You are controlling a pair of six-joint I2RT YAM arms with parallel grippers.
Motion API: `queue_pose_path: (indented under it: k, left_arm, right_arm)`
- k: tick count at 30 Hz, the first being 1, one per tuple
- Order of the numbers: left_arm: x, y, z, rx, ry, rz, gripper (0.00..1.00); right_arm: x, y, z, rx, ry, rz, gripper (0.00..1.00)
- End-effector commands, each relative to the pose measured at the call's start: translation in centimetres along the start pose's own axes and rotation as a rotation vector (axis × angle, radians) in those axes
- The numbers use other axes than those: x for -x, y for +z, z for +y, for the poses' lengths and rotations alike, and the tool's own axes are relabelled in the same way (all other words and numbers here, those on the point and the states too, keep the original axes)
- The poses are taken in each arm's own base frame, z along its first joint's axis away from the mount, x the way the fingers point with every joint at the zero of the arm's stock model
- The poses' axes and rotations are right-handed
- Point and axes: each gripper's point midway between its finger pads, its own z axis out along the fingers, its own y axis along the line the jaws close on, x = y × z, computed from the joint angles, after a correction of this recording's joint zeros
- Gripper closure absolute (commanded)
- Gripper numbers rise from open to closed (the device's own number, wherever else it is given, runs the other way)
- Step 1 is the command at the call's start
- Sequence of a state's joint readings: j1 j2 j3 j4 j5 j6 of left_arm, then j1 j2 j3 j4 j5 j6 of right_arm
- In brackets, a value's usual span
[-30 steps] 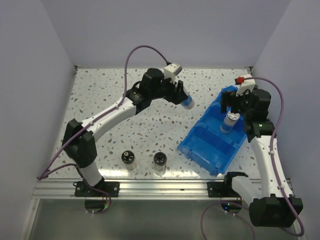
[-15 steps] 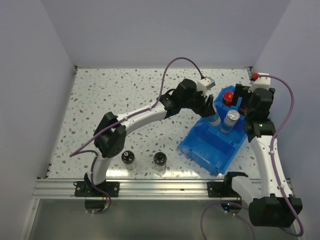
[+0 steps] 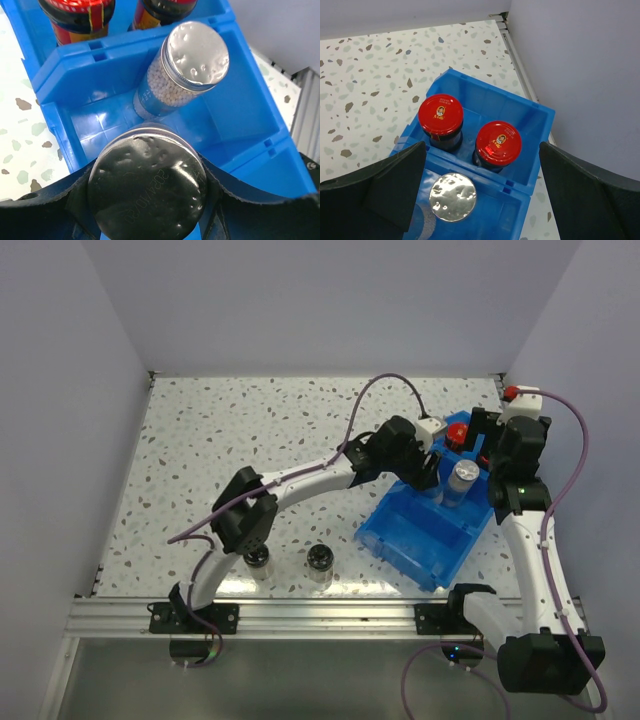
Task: Organize the condiment bottles
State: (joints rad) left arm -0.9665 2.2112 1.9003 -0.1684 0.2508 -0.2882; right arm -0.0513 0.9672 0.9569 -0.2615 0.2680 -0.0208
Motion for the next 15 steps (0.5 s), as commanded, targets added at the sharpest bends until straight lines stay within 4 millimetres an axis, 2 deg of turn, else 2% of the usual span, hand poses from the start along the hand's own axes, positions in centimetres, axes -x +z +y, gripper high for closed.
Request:
queue_pose_path:
  k: [1,10,15]
  left_arm:
    - [3.5,0.2,-1.8,0.014,0.103,-0.093,0.81]
    - [2.8,1.1,-3.1,0.050,0.175,-0.083,0.42]
    - [2.8,1.0,-3.5,0.049,0.185,-0.084,0.32]
  right_arm:
    - [1.3,0.0,0.0,0.000,0.027,-0.051,0.01]
    - [1.2,0.1,0.2,0.009,0.027,-0.051,0.02]
    - [1.2,0.1,0.2,0.010,0.027,-0.049,0.01]
